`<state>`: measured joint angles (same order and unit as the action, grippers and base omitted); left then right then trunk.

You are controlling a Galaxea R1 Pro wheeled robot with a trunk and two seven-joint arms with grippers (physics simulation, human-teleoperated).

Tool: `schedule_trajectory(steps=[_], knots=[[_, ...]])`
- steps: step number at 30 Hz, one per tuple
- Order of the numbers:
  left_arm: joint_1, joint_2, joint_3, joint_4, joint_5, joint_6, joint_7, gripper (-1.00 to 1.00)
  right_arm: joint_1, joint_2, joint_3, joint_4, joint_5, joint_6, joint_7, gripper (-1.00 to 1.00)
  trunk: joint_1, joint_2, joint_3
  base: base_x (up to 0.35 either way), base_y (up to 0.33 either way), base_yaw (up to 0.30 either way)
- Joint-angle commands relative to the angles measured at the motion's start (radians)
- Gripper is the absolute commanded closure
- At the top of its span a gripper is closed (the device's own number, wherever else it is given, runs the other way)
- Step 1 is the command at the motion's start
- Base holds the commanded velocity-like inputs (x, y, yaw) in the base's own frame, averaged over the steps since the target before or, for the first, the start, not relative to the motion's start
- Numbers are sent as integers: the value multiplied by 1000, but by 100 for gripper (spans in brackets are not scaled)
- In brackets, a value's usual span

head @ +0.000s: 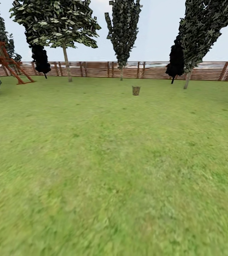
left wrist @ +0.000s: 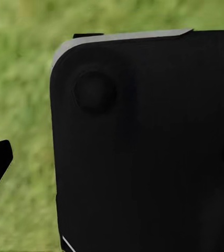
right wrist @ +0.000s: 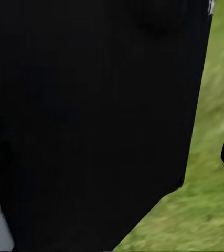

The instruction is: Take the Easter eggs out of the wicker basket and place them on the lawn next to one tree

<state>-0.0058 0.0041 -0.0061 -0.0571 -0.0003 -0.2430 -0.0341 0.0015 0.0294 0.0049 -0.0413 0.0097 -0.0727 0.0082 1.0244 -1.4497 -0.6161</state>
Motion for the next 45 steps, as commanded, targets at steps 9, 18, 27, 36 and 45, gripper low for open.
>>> schedule_trajectory(steps=[9,18,27,36,45], knots=[[-1,-7,1,-1,0,-66,-3,-100,0,24,3,-57,4,-2,6,-100,1,0,-3,331,-92,-167],[-1,-6,1,-1,0,-75,-4,-100,0,24,-6,-63,-3,-5,7,-100,1,0,-3,331,-55,-24],[-1,-7,1,-1,-1,-88,-4,-100,0,24,-12,-61,-6,-44,6,-100,1,0,-4,331,-5,-2],[-1,-6,1,-1,0,-91,-4,-100,0,25,-8,-59,-5,-46,7,-100,1,0,-12,317,0,-104],[-1,-7,0,-1,-1,-131,-4,-100,0,24,-10,-58,-5,-46,7,-100,-7,14,-8,65,0,-20]])
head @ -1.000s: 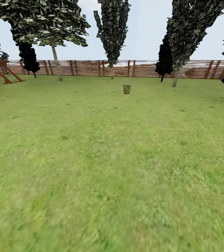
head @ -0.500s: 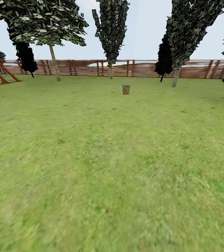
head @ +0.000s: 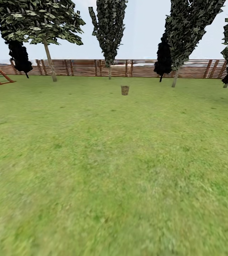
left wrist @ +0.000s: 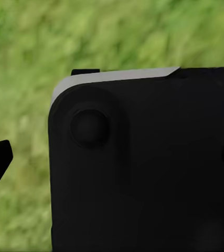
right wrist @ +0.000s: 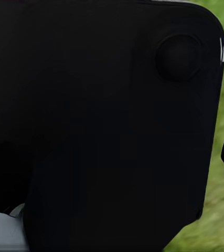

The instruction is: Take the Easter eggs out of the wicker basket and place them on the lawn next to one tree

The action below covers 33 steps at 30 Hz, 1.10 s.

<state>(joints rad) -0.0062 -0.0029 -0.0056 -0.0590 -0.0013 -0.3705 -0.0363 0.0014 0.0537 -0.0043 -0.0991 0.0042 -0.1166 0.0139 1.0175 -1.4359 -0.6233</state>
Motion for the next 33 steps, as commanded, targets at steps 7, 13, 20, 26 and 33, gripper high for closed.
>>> schedule_trajectory(steps=[7,13,20,26,33], knots=[[-1,0,1,1,1,-4,-2,-100,0,1,0,-1,0,-3,1,-100,-27,49,21,3,0,-1],[-1,0,1,2,4,-4,-2,-100,0,1,1,-2,0,-3,1,-100,-50,91,40,0,0,0],[-1,0,1,2,4,-4,-2,-100,0,3,1,-2,0,-2,1,-100,-77,140,62,0,0,0],[0,0,2,2,3,-4,-2,-100,0,3,1,-4,0,2,1,-100,-100,182,74,0,0,-24],[-1,0,1,2,3,-4,-2,-100,0,3,1,-3,0,4,1,-100,-127,231,85,0,0,-90]])
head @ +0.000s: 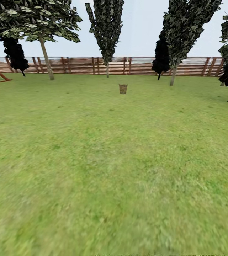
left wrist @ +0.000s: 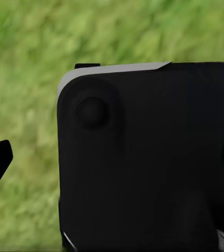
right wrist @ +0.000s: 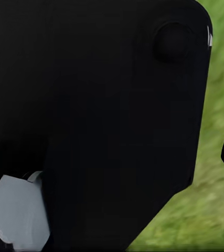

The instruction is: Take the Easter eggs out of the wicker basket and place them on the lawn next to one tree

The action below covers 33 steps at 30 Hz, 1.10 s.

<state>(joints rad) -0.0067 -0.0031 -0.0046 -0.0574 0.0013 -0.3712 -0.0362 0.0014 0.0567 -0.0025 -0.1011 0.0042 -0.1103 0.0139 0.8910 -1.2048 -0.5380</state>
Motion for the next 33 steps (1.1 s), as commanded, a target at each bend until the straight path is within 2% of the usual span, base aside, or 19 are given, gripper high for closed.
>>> schedule_trajectory(steps=[1,33], knots=[[0,0,0,1,0,-3,-2,-100,0,0,-1,-1,0,-2,1,-100,-4,7,1,0,0,-106],[-1,0,0,1,0,-3,-2,-100,0,0,-1,0,0,-2,1,-100,-127,231,49,0,0,-108]])
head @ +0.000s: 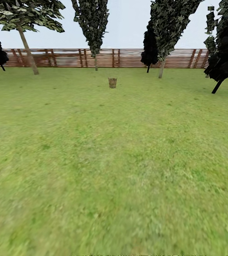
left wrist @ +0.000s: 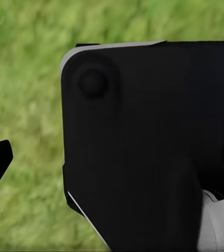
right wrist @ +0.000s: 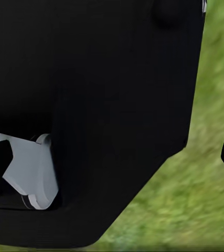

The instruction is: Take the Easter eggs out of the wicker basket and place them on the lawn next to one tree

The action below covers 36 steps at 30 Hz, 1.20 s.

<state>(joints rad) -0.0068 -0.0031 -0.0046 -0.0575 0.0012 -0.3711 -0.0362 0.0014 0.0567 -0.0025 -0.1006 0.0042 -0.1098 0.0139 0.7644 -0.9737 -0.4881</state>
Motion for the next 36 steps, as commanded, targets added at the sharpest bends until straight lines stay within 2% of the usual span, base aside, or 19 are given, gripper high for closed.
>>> schedule_trajectory(steps=[1,10,36], knots=[[0,0,0,1,0,-3,-2,-100,0,0,-1,-1,0,-2,1,-100,-4,7,1,0,0,-84],[0,0,0,1,0,-3,-2,-100,0,0,-1,-1,0,-2,1,-100,-38,70,21,0,0,-34],[0,0,1,0,0,-4,-2,-100,0,0,-1,-1,0,-3,1,-100,-138,252,101,0,0,-1]])
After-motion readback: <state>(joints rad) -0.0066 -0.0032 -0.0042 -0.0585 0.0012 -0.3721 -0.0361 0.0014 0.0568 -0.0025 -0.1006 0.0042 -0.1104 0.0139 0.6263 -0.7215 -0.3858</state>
